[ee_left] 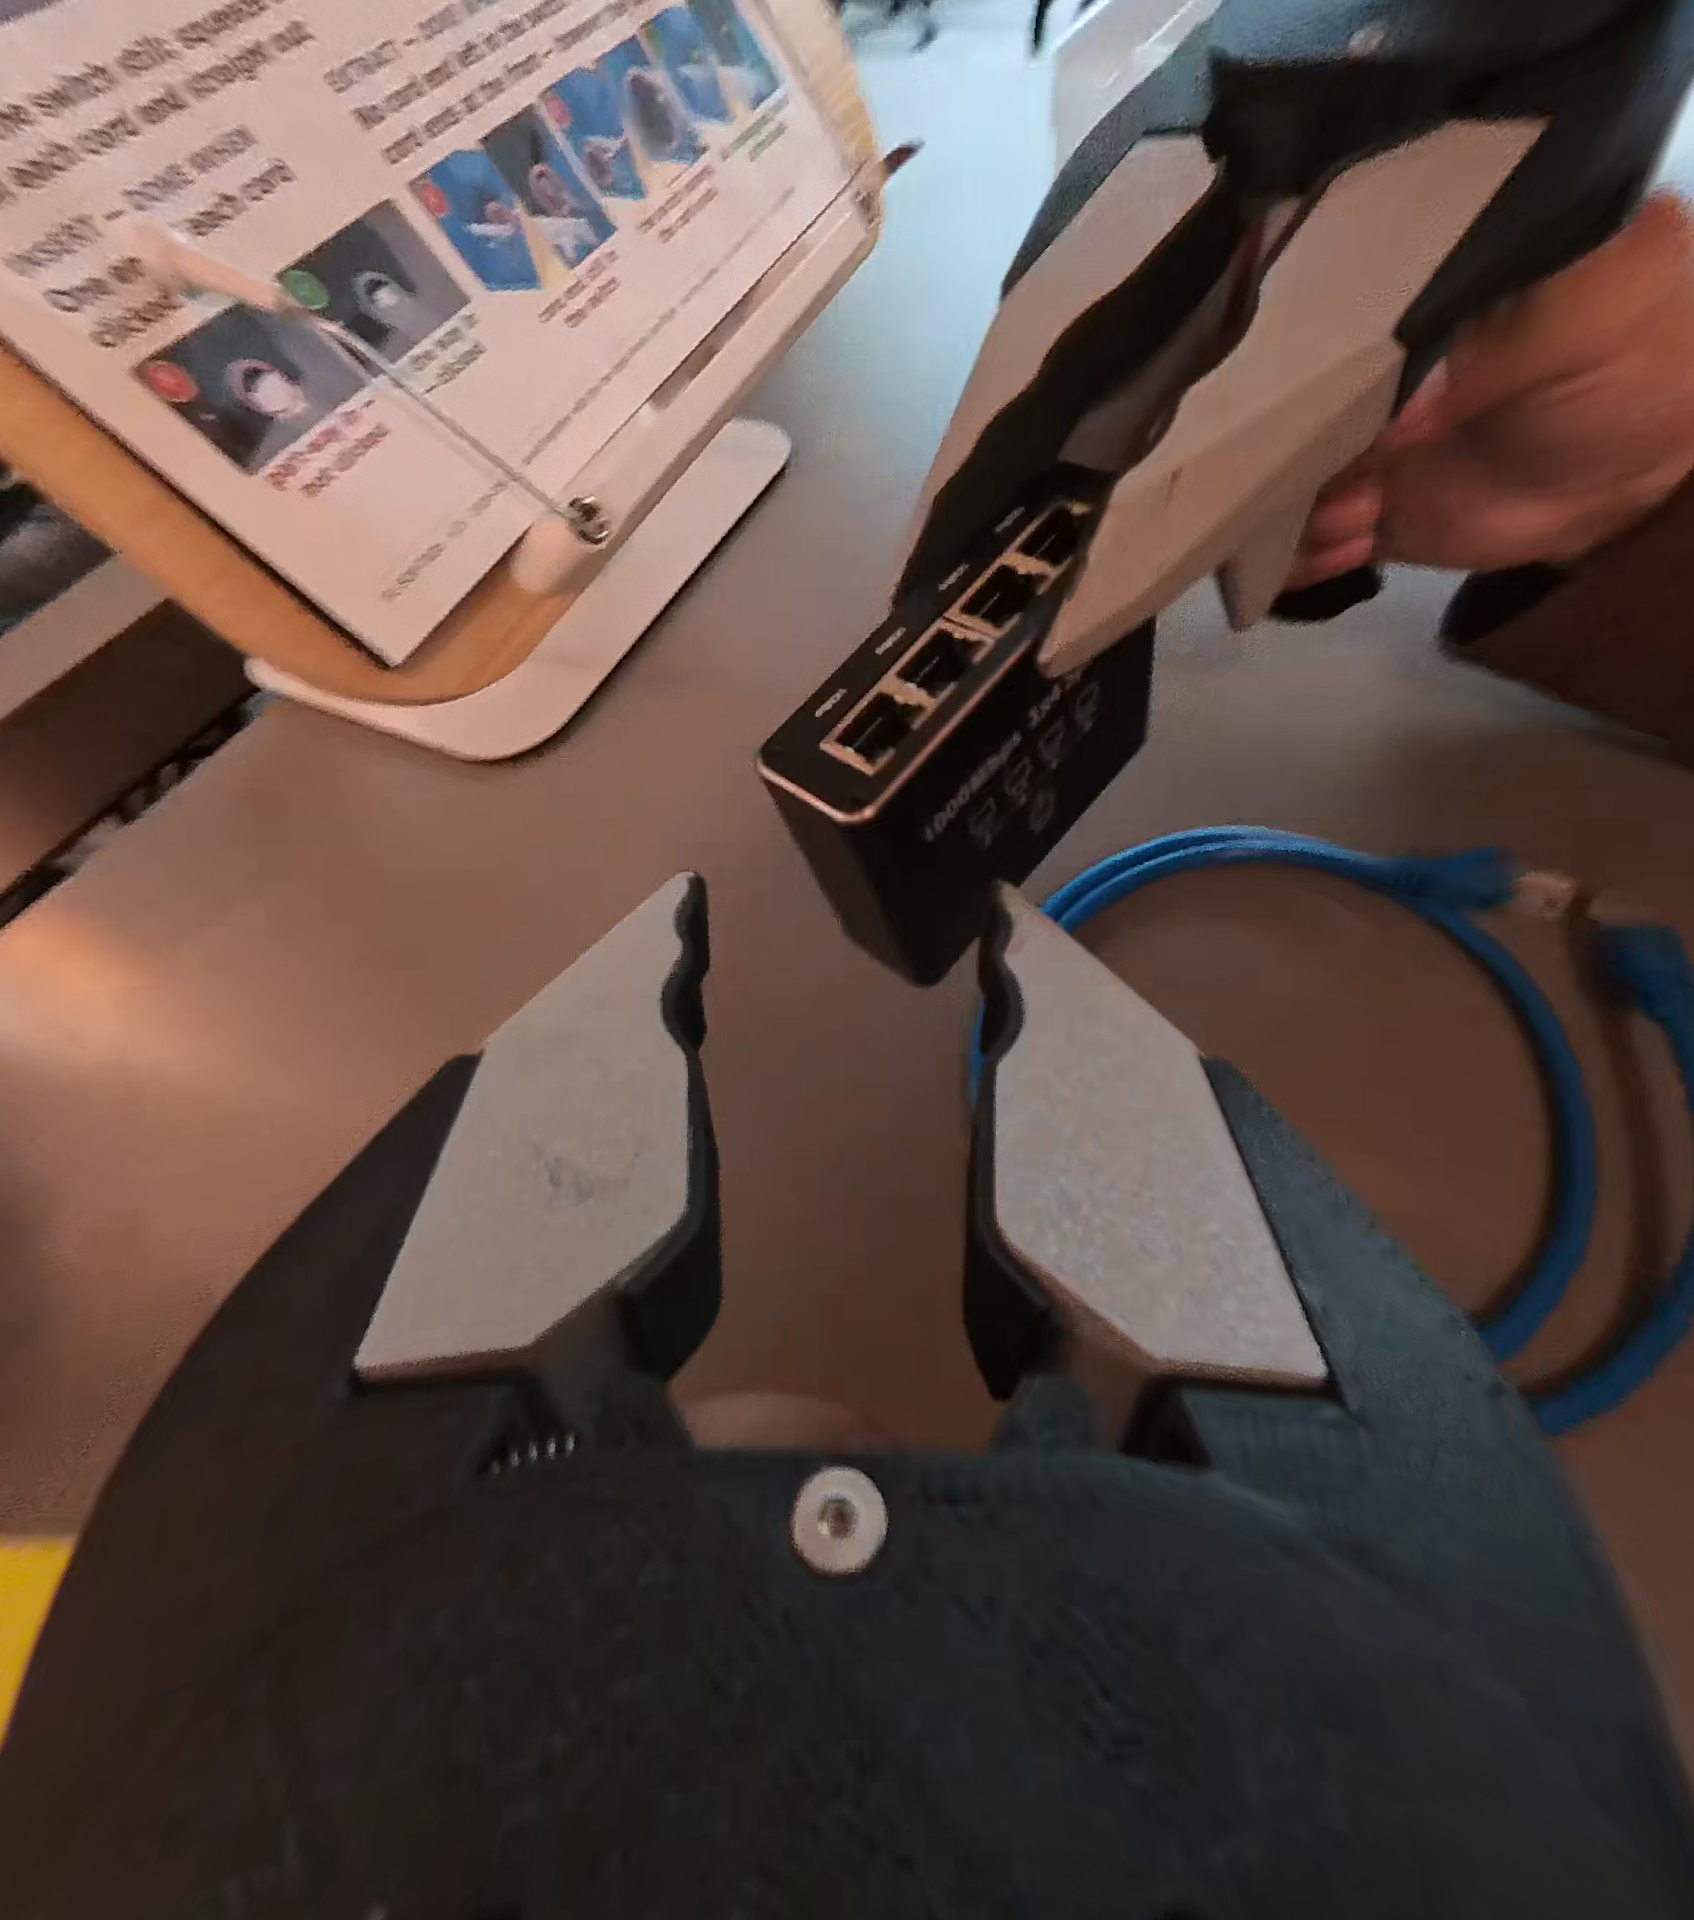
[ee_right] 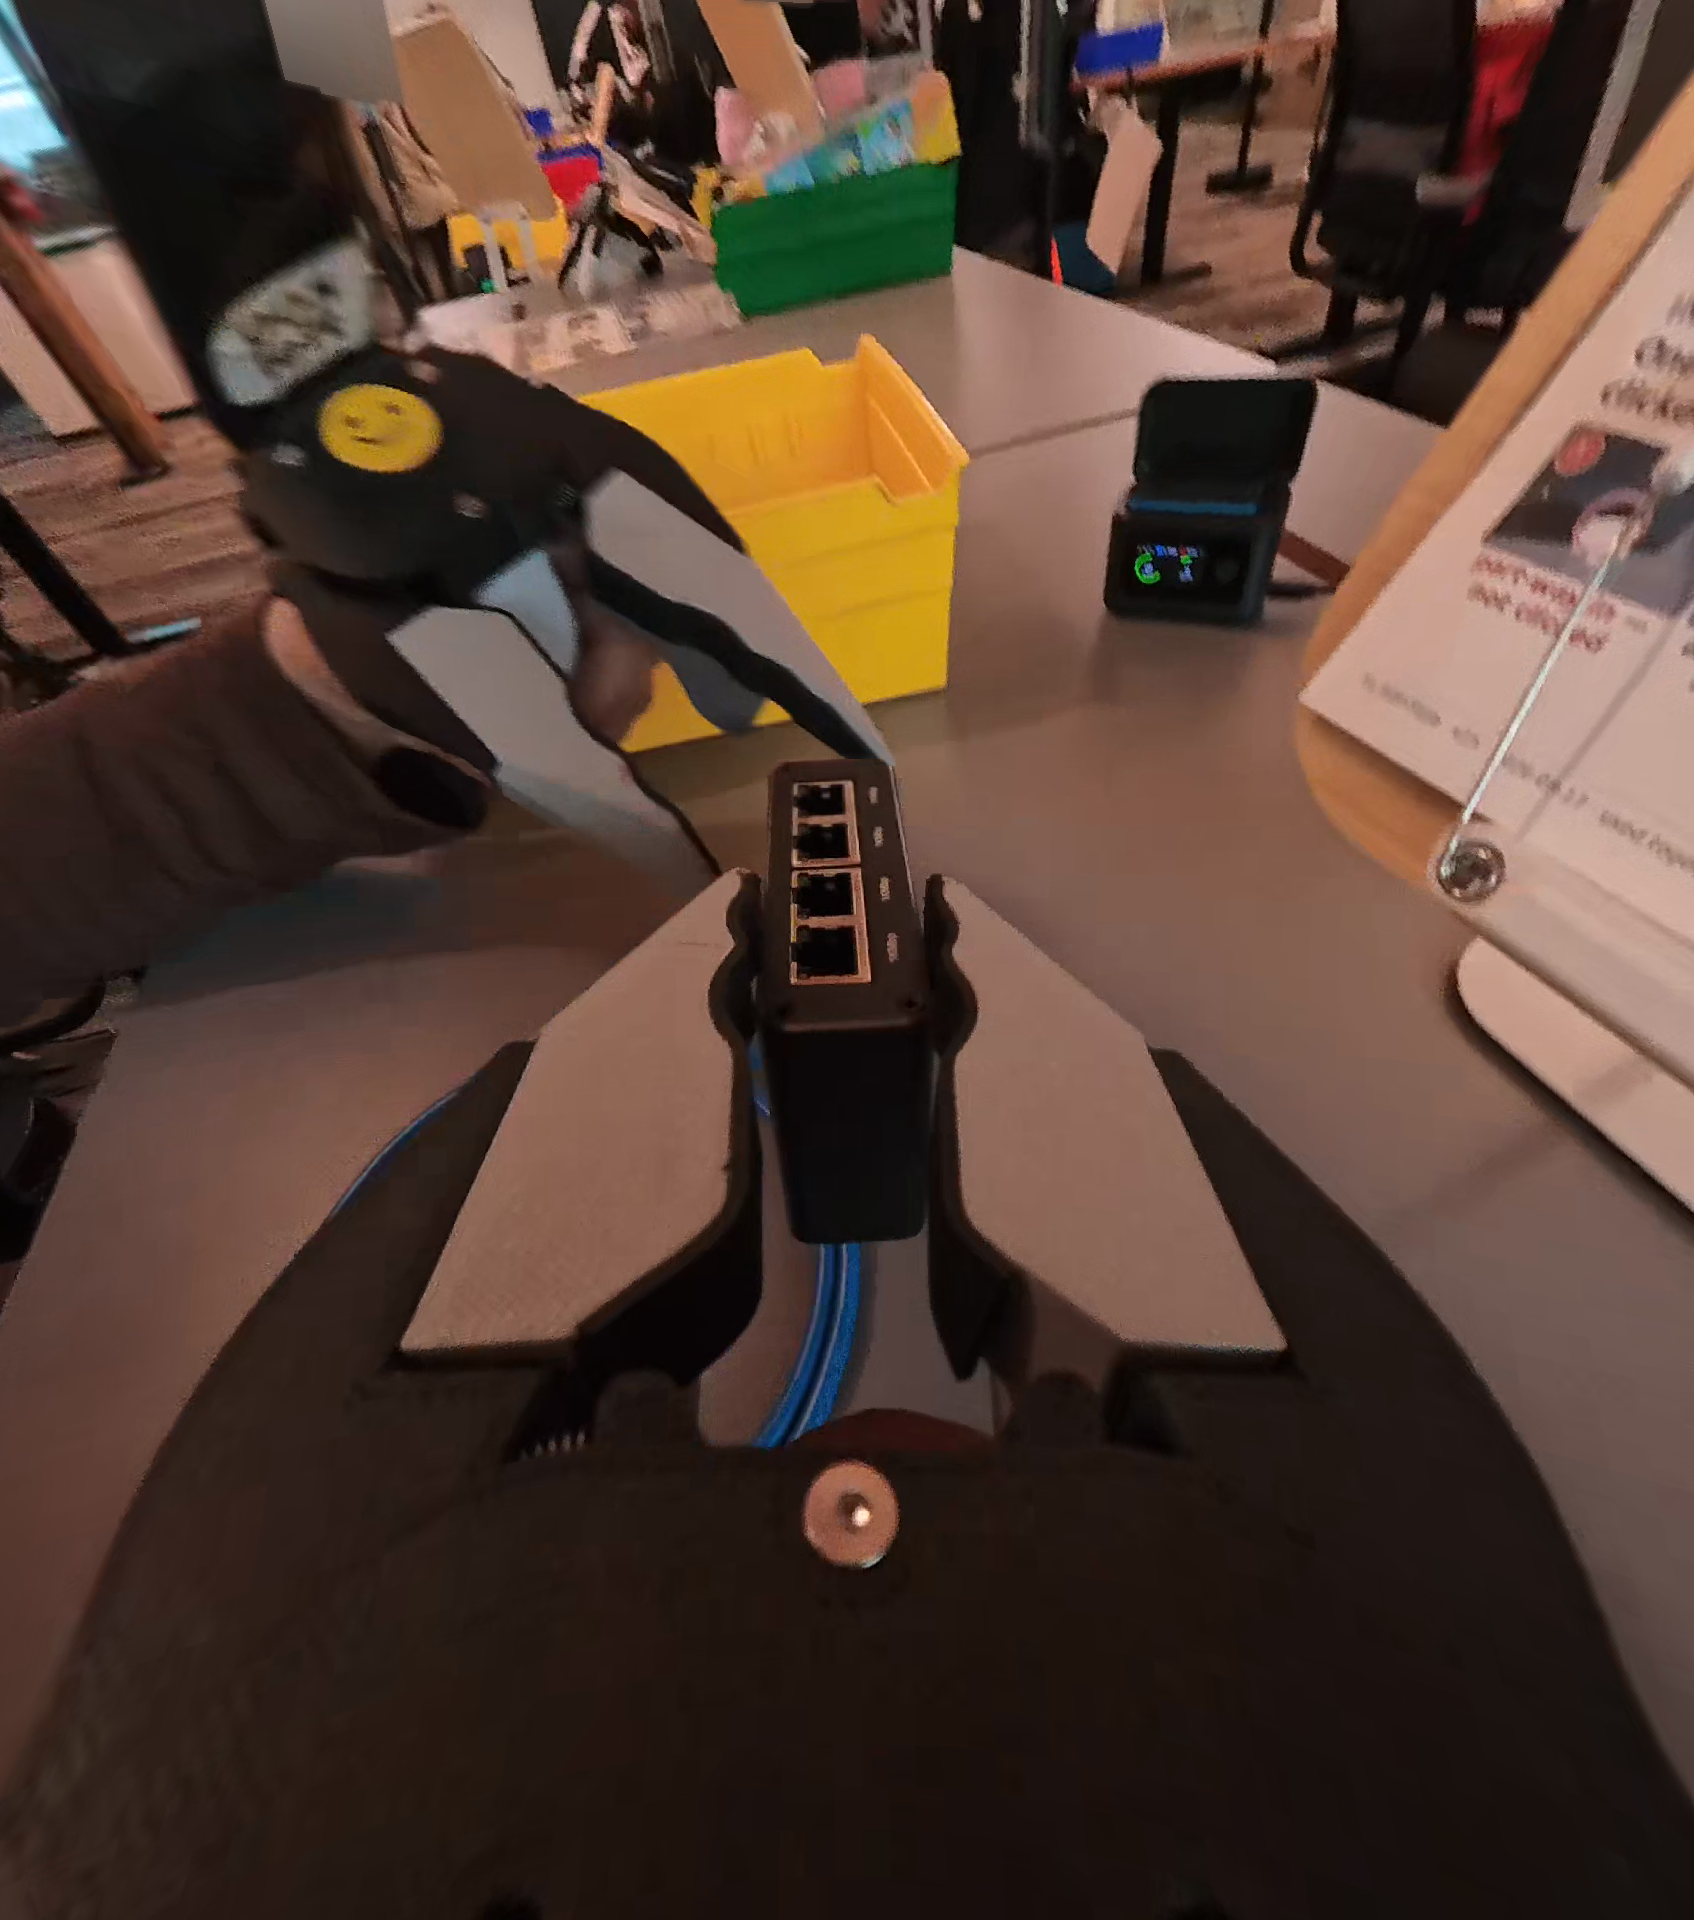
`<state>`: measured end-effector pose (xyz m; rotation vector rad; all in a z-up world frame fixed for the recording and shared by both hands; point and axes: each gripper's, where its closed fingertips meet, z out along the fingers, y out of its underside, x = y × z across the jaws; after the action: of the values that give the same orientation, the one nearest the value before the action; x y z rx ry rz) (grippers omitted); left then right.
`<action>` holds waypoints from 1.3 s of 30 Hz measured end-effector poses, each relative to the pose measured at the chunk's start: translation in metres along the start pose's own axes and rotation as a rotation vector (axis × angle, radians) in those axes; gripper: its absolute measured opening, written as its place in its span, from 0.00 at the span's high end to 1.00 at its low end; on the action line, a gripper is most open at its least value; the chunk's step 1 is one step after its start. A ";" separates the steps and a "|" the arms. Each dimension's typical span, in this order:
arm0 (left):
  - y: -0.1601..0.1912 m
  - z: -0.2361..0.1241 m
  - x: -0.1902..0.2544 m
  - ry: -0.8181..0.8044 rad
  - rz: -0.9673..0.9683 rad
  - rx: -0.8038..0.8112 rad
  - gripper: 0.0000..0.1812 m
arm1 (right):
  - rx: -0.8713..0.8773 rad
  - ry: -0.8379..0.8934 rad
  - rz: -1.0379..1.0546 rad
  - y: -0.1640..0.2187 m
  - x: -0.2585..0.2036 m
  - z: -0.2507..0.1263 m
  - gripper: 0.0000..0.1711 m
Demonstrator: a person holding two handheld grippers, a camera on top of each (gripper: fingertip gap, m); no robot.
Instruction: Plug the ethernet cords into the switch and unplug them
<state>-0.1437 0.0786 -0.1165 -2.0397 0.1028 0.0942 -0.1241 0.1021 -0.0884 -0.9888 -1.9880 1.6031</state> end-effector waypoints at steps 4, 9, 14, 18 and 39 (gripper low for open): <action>-0.003 0.010 0.025 0.245 -0.099 0.085 0.69 | 0.082 -0.129 -0.099 -0.011 -0.025 -0.003 0.84; 0.011 0.006 0.040 0.227 0.067 0.056 0.81 | 0.016 -0.201 -0.131 0.003 -0.038 0.003 0.83; 0.013 0.012 0.017 -0.109 0.314 0.018 0.82 | -0.009 -0.122 -0.054 0.008 -0.023 0.009 0.76; 0.008 0.009 0.011 -0.200 0.415 0.056 0.82 | 0.028 -0.089 -0.048 0.005 -0.018 0.006 0.78; 0.017 -0.007 -0.047 -0.483 0.441 -0.020 0.82 | -0.090 -0.094 0.060 0.033 -0.014 0.003 0.82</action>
<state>-0.1923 0.0659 -0.1227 -1.9277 0.2452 0.8567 -0.1073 0.0927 -0.1187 -1.0339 -2.1283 1.6319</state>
